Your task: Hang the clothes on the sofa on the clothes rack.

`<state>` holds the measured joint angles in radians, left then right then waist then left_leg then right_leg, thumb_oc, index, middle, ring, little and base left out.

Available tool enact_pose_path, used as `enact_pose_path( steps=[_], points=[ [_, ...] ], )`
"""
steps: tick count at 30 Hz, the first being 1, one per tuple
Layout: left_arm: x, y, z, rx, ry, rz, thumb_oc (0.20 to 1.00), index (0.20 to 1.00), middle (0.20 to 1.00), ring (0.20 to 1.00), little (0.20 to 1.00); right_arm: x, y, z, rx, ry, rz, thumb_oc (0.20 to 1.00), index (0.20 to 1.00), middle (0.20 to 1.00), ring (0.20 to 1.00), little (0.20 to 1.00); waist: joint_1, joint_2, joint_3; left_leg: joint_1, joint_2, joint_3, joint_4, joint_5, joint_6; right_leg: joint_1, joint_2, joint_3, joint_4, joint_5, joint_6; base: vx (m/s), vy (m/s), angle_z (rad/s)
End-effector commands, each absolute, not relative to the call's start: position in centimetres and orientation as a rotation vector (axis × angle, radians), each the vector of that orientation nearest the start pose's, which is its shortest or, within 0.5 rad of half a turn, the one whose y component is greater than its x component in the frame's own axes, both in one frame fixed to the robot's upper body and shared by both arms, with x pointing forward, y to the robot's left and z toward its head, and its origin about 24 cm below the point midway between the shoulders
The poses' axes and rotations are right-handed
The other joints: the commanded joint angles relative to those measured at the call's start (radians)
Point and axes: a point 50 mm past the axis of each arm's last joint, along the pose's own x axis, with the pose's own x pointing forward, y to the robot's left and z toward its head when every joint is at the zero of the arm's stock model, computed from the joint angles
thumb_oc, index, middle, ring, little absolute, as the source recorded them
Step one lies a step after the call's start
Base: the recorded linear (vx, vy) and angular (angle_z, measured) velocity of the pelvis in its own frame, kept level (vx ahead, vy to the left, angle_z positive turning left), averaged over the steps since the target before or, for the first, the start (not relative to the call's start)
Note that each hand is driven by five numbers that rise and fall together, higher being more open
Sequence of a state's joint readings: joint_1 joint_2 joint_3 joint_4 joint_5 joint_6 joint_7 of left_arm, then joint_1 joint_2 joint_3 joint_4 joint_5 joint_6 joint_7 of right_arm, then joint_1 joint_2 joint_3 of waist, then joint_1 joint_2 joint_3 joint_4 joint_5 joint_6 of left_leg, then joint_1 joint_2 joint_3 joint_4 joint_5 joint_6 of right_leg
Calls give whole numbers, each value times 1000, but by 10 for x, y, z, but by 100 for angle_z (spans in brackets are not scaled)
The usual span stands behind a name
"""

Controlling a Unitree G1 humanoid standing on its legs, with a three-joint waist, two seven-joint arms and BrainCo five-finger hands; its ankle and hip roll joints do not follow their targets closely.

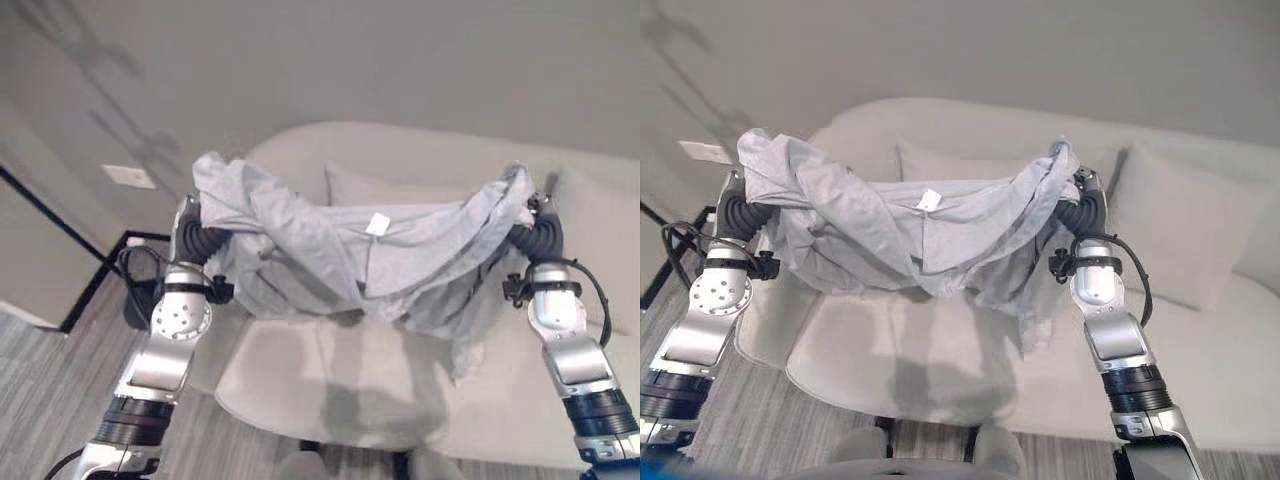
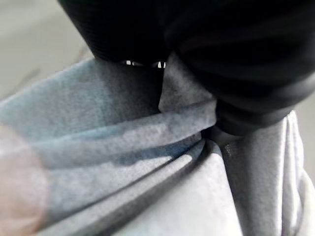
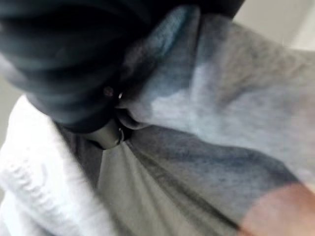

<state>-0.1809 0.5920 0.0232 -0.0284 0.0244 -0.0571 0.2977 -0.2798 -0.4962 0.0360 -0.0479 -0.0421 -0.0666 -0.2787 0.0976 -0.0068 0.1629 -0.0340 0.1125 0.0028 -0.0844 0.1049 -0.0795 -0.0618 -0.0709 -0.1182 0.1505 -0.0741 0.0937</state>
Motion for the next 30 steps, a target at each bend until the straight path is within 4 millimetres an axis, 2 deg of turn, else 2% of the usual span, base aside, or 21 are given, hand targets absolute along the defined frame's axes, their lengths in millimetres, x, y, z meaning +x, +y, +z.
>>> enact_pose_path(
  steps=[1,5,9,10,11,14,16,18,19,21,22,24,26,28,29,30],
  points=[
    [279,251,177,606,-521,282,200,200,200,200,200,289,-214,198,-471,-656,-224,200,200,200,200,200,3,-54,-54,-54,-161,9,52,-54,54,119,27,39,-163,-3,44,-96,-97,24],
    [274,244,170,550,-525,270,200,200,200,200,200,288,-215,201,-479,-666,-207,200,200,200,200,200,21,-19,-49,-135,-168,-55,55,5,13,148,47,-7,-238,13,35,-126,-54,48],
    [273,241,174,521,-550,267,200,200,200,200,200,290,-215,206,-486,-689,-212,200,200,200,200,200,30,-7,-39,-174,-158,-77,81,-15,-11,139,29,-51,-238,27,41,-144,73,62],
    [274,241,176,515,-562,270,200,200,200,200,200,291,-214,209,-484,-698,-210,200,200,200,200,200,29,-12,-30,-178,-136,-92,98,-33,-18,131,6,-71,-231,42,45,-215,293,62],
    [273,242,178,497,-573,281,200,200,200,200,200,292,-214,211,-490,-704,-209,200,200,200,200,200,21,-20,-22,-166,-71,-107,118,-42,-24,112,-28,-87,-213,48,54,-204,327,54],
    [269,248,177,487,-572,309,200,200,200,200,200,291,-217,211,-504,-693,-211,200,200,200,200,200,8,-16,-33,-123,57,-125,102,-16,-46,113,-59,-98,-190,40,71,-49,314,59],
    [268,251,177,481,-570,324,200,200,200,200,200,290,-222,208,-508,-681,-226,200,200,200,200,200,-2,-3,-44,-101,123,-127,75,15,-72,123,-81,-103,-178,30,84,44,398,20],
    [268,252,180,478,-582,329,200,200,200,200,200,288,-228,205,-513,-664,-253,200,200,200,200,200,-10,21,-58,-87,157,-153,77,32,-108,146,-121,-100,-168,34,111,48,686,26],
    [268,251,181,479,-584,326,200,200,200,200,200,286,-231,205,-513,-661,-264,200,200,200,200,200,-15,28,-65,-78,153,-160,74,21,-120,150,-140,-104,-166,41,119,30,551,12],
    [268,251,181,479,-583,325,200,200,200,200,200,286,-231,204,-514,-660,-265,200,200,200,200,200,-16,28,-64,-77,152,-162,75,20,-119,153,-141,-105,-166,41,120,-10,430,2],
    [275,242,180,483,-580,286,200,200,200,200,200,279,-240,194,-524,-622,-313,200,200,200,200,200,-36,20,-92,-43,109,-128,56,-62,-114,132,-232,-123,-162,104,157,-48,823,16],
    [278,239,184,520,-592,273,200,200,200,200,200,279,-240,189,-506,-603,-339,200,200,200,200,200,-37,-3,-96,-22,58,-89,41,-93,-86,90,-294,-123,-159,191,168,-101,719,40],
    [276,242,189,556,-605,285,200,200,200,200,200,281,-237,187,-474,-602,-355,200,200,200,200,200,-25,-20,-92,3,19,-17,25,-98,-62,44,-336,-158,-158,259,168,-146,498,-10],
    [275,241,192,573,-620,280,200,200,200,200,200,280,-236,187,-466,-606,-364,200,200,200,200,200,-21,-25,-94,12,2,7,19,-105,-49,39,-337,-178,-152,235,168,-89,381,-65],
    [276,240,194,593,-622,274,200,200,200,200,200,278,-236,187,-464,-607,-361,200,200,200,200,200,-27,-36,-84,16,-34,11,23,-113,-22,42,-280,-148,-99,174,142,-88,370,-37],
    [276,240,194,604,-618,275,200,200,200,200,200,278,-237,187,-470,-606,-363,200,200,200,200,200,-26,-38,-83,16,-49,11,21,-108,-11,41,-243,-133,-76,145,131,-108,371,-8]
  ],
)
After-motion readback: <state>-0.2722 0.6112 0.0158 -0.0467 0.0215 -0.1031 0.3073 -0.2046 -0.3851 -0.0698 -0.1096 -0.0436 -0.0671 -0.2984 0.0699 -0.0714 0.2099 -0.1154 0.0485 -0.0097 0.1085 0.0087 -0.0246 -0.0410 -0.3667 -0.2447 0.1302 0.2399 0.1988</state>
